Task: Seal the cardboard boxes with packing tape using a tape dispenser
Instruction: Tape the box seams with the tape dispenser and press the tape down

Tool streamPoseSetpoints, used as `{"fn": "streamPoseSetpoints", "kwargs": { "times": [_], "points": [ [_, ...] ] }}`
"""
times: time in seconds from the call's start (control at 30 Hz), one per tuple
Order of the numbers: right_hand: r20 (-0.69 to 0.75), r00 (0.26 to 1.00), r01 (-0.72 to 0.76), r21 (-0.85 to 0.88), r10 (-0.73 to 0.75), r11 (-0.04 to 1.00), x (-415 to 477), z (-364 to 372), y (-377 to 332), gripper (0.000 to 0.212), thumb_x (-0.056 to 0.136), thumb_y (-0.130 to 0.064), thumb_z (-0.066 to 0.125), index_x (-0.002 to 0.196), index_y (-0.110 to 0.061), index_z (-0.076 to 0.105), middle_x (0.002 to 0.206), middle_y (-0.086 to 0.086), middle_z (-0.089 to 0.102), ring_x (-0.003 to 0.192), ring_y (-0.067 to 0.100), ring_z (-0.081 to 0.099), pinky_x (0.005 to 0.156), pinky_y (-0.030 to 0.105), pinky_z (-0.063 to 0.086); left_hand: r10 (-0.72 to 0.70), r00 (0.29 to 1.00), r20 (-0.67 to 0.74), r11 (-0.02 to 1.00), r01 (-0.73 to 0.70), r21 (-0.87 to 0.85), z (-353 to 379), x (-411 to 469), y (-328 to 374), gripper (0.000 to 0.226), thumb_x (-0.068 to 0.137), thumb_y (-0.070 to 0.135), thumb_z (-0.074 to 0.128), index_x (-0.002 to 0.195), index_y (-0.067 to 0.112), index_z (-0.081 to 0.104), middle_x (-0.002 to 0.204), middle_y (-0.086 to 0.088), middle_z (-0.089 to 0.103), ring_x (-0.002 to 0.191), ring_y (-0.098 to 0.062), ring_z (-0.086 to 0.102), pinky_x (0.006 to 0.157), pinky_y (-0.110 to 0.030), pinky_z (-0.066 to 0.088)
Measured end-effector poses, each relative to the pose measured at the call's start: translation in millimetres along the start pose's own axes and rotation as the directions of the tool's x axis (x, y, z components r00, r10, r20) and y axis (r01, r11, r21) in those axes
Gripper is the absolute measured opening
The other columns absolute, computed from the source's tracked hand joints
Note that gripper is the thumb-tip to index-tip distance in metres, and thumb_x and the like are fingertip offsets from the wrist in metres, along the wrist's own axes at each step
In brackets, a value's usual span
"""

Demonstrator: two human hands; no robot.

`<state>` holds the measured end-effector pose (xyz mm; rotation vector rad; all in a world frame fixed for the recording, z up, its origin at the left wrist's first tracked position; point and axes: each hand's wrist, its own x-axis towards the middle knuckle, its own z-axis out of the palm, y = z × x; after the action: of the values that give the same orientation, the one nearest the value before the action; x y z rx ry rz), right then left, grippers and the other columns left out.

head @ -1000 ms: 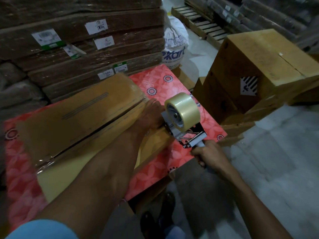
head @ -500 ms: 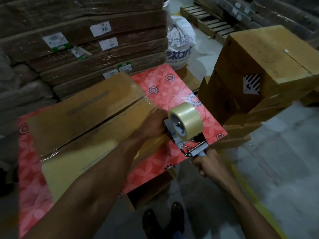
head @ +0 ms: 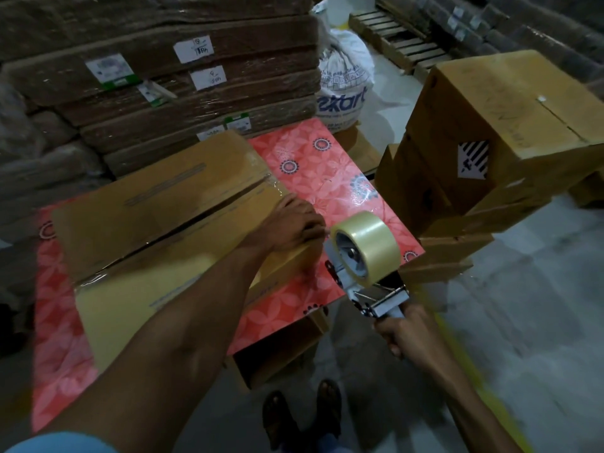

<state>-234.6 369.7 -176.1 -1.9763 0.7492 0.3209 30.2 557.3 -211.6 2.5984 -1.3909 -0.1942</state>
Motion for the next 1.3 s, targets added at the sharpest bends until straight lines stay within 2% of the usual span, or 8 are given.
{"fn": "streamPoseSetpoints", "kwargs": {
  "times": [0.1, 0.37, 0.6, 0.77, 0.9, 1.0, 1.1, 1.3],
  "points": [
    [-0.018, 1.0, -0.004, -0.004, 0.004, 1.0, 5.5, 3.3, -4.5, 0.02, 0.048, -0.043, 0.064, 0.053, -0.024, 0.063, 0.053, 0.005, 0.056, 0.057, 0.027, 0.053, 0.059, 0.045, 0.049, 0.024, 1.0, -0.01, 0.999, -0.023, 0.035, 0.2, -0.6, -1.0, 0.068, 0.09, 0.065, 0.018, 0.124, 0.028, 0.064, 0.114, 0.001, 0.061, 0.12, -0.022, 0.049, 0.118, -0.044, 0.013],
    [0.048, 0.995, -0.088, 0.057, 0.085, 0.995, 16.7, 11.8, -14.5, 0.031, 0.072, -0.01, 0.069, 0.044, -0.01, 0.055, 0.042, 0.007, 0.052, 0.038, 0.024, 0.048, 0.046, 0.032, 0.039, -0.003, 1.0, -0.024, 1.0, 0.003, 0.008, 3.1, -1.1, -1.6, 0.065, 0.096, 0.053, 0.017, 0.123, 0.02, 0.065, 0.117, 0.001, 0.063, 0.121, -0.02, 0.049, 0.115, -0.04, 0.012],
    [0.11, 0.971, -0.229, 0.153, 0.214, 0.961, 35.5, 24.4, -23.4, 0.016, 0.071, -0.006, 0.067, 0.056, -0.004, 0.063, 0.049, 0.01, 0.052, 0.036, 0.021, 0.044, 0.044, 0.026, 0.038, -0.023, 0.998, -0.061, 0.999, 0.021, -0.026, 5.4, -1.4, -1.7, 0.05, 0.098, 0.047, 0.019, 0.107, 0.02, 0.061, 0.105, 0.001, 0.059, 0.11, -0.018, 0.051, 0.117, -0.041, 0.017],
    [0.272, 0.946, -0.253, 0.285, 0.175, 0.925, 30.1, 32.2, -27.0, 0.021, 0.076, 0.0, 0.059, 0.058, -0.01, 0.054, 0.057, 0.009, 0.047, 0.042, 0.02, 0.04, 0.044, 0.029, 0.036, -0.015, 0.993, -0.116, 0.992, 0.0, -0.127, 6.5, -2.6, -1.8, 0.039, 0.102, 0.037, 0.024, 0.105, 0.02, 0.059, 0.104, 0.005, 0.058, 0.11, -0.018, 0.053, 0.119, -0.045, 0.015],
    [0.348, 0.904, -0.386, 0.411, 0.249, 0.826, 32.1, 34.1, -22.9, 0.023, 0.082, 0.001, 0.053, 0.063, -0.012, 0.05, 0.056, 0.004, 0.044, 0.042, 0.016, 0.036, 0.043, 0.026, 0.032, 0.023, 0.992, -0.124, 0.99, -0.04, -0.135, 7.2, -4.8, -6.3, 0.039, 0.102, 0.035, 0.027, 0.114, 0.024, 0.063, 0.115, 0.007, 0.063, 0.118, -0.013, 0.053, 0.121, -0.039, 0.007],
    [0.313, 0.898, -0.423, 0.424, 0.308, 0.801, 35.7, 35.7, -9.9, 0.017, 0.083, 0.0, 0.053, 0.07, -0.01, 0.051, 0.056, 0.004, 0.045, 0.041, 0.016, 0.037, 0.043, 0.026, 0.033, -0.021, 0.998, -0.066, 0.996, 0.015, -0.092, 4.4, -2.5, 0.4, 0.036, 0.1, 0.046, 0.033, 0.113, 0.028, 0.062, 0.115, 0.009, 0.061, 0.123, -0.012, 0.05, 0.123, -0.038, 0.003],
    [0.267, 0.912, -0.403, 0.433, 0.313, 0.806, 44.4, 37.7, -2.3, 0.021, 0.084, -0.001, 0.055, 0.066, -0.01, 0.05, 0.055, 0.005, 0.045, 0.04, 0.017, 0.039, 0.044, 0.027, 0.034, -0.033, 0.998, -0.051, 0.999, 0.035, 0.033, 7.5, 0.4, 4.0, 0.053, 0.09, 0.07, 0.039, 0.115, 0.029, 0.061, 0.118, 0.007, 0.06, 0.128, -0.014, 0.047, 0.124, -0.042, 0.007],
    [-0.053, 0.947, -0.272, 0.4, 0.318, 0.875, 79.2, 30.0, -5.4, 0.016, 0.075, -0.011, 0.066, 0.061, -0.008, 0.06, 0.055, 0.009, 0.051, 0.04, 0.02, 0.043, 0.045, 0.028, 0.038, -0.111, 0.991, -0.069, 0.992, 0.114, 0.047, 9.5, 2.0, 16.2, 0.061, 0.075, 0.07, 0.05, 0.117, 0.027, 0.062, 0.12, 0.004, 0.057, 0.132, -0.017, 0.043, 0.124, -0.045, 0.003]
  ]
}}
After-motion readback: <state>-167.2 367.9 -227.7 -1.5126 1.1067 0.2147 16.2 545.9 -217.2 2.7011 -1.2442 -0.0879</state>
